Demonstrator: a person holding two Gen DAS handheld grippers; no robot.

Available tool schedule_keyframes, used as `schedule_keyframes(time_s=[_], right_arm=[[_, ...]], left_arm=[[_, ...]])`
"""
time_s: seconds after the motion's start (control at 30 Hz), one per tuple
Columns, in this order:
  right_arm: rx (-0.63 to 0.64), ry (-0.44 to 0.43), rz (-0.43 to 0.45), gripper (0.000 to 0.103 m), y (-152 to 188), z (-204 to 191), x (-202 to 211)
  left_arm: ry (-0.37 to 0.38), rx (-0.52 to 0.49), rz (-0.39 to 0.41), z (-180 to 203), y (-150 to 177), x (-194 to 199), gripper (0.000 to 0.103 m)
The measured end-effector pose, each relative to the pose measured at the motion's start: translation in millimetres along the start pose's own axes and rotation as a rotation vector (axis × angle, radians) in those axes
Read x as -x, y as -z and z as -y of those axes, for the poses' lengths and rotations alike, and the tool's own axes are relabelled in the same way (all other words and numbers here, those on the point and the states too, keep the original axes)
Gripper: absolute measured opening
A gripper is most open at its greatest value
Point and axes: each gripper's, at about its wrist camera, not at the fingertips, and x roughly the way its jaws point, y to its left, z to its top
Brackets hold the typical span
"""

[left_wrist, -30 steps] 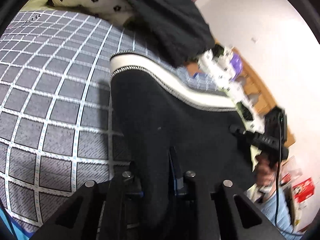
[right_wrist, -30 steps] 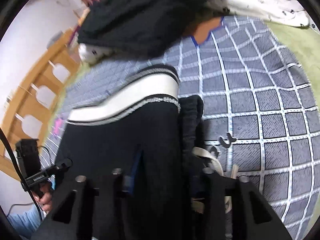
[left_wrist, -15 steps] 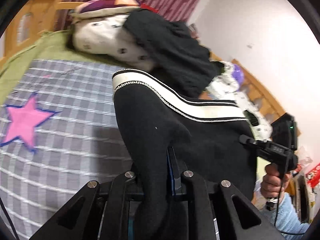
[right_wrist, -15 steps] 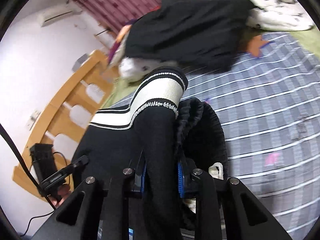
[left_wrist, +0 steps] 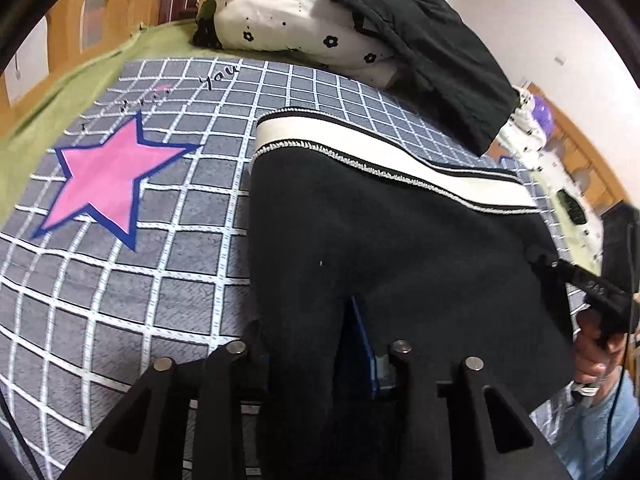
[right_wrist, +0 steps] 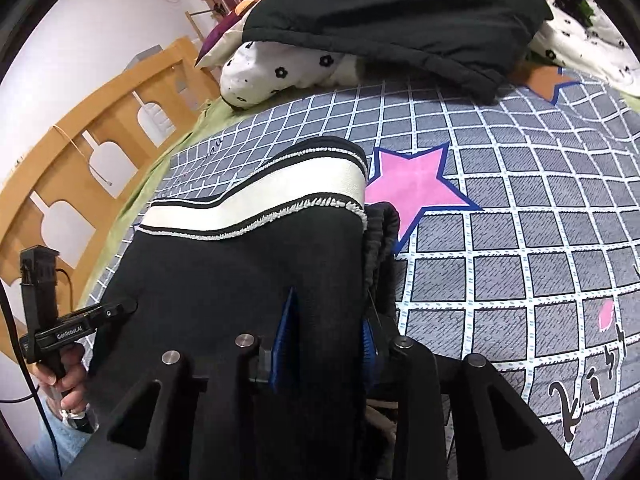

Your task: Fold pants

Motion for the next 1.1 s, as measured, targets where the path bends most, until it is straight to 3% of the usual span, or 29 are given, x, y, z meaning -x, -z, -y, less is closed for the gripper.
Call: schedule_keyframes(time_s=[0.13, 0.23, 0.37, 0.57, 0.63, 0.77, 0.93, 1.0, 1.07, 1.1], right_arm=[[-0.001, 0.009, -0.003, 0.035, -1, 3, 5], [0.048, 0.059, 0.042, 0.035, -2, -4, 21], [0.075, 0.064, 0.114, 0.035, -8, -9, 43], [0.101, 0.124, 0.158, 0.035, -17, -15, 53], [0.144, 0.157, 0.157, 0.035, -23, -19, 53], [0.239, 0.2, 0.183, 0.035, -41, -29, 50], [0.276, 0.142, 0.178, 0.035, -63, -35, 20], [0.332, 0.169, 0.13, 0.033, -62, -33, -4], [0.416, 0.297, 0.073, 0.026, -54, -26, -39], [0.431, 0.313, 0.07, 0.025, -49, -19, -48]], left_arm=[[-0.025, 0.017, -0.01, -5, 0, 6, 0.036], [-0.048, 0.008, -0.012, -4, 0, 10, 0.035], [-0.08, -0.002, -0.012, -1, -1, 14, 0.035], [-0.153, -0.021, 0.028, -2, -9, 34, 0.035], [-0.152, -0.023, 0.058, -3, -16, 44, 0.043], [-0.087, -0.049, 0.099, 7, -41, 43, 0.043], [-0.013, -0.066, 0.126, 30, -65, 13, 0.044], [-0.027, -0.065, 0.092, 34, -70, -10, 0.044], [-0.081, -0.082, 0.036, 34, -70, -40, 0.043], [-0.087, -0.087, 0.023, 34, -68, -47, 0.043]])
